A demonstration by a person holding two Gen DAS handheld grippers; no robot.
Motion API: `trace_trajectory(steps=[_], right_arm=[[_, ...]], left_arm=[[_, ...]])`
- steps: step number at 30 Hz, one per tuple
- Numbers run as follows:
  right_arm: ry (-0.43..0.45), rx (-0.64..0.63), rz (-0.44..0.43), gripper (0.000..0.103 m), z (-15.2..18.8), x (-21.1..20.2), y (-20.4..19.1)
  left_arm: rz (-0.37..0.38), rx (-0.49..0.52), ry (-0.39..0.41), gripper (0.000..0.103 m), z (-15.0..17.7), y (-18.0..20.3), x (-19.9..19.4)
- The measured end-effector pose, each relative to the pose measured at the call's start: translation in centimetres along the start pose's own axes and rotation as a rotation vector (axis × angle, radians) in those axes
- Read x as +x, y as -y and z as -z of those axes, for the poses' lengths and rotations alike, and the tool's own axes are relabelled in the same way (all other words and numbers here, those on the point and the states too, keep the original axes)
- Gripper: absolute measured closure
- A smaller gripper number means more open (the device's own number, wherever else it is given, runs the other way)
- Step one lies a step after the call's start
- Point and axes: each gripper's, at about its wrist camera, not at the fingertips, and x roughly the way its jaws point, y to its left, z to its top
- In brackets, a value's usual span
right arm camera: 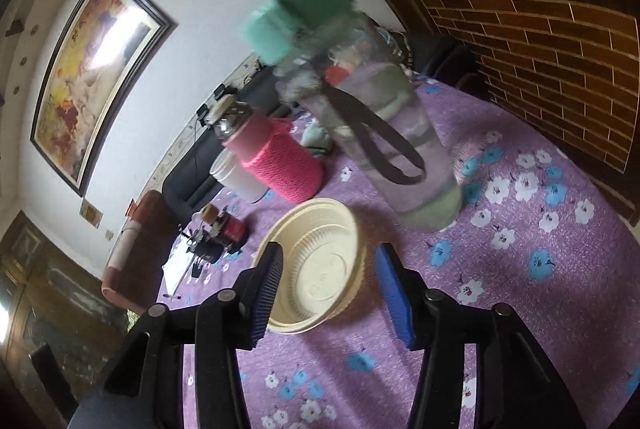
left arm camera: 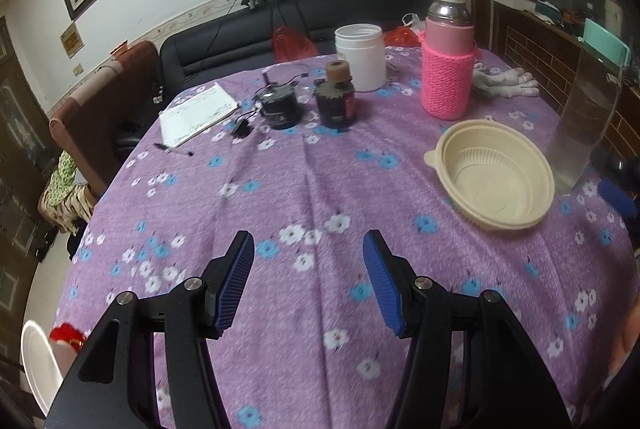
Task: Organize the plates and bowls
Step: 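Move the open left gripper toward the beige plastic bowl rim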
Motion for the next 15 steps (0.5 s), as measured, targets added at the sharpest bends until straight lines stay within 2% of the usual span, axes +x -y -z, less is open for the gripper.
trace_trajectory(steps=[6,15], right_arm=[[-0.049,0.037,-0.026,0.051,0.3,1.6,1.7],[-0.107,0.140,-0.067,0.051,0.3,3.4,4.0]], left_arm=[[0.012,-0.004,-0.007,0.047,-1.8,1.3,2.0],[0.156,-0.121,-0.086,0.048,-4.6,2.2,5.5]])
